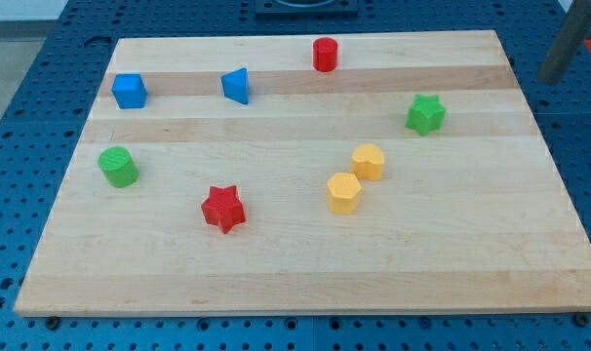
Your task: Push the green star to the top right of the board
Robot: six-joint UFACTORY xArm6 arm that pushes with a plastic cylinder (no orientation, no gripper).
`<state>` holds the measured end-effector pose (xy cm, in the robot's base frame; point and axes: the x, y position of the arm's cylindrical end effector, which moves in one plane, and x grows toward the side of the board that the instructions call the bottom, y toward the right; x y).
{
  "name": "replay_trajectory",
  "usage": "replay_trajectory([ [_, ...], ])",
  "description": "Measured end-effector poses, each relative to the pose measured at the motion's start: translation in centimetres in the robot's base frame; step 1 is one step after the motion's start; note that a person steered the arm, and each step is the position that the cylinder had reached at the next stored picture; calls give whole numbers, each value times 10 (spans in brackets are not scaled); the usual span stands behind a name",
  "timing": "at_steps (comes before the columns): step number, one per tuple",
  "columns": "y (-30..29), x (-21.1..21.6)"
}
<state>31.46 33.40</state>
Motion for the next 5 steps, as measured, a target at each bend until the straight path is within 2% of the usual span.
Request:
replay_trajectory([
  [1, -1, 30],
  [3, -78, 103],
  [4, -138, 126],
  [5, -183, 108],
])
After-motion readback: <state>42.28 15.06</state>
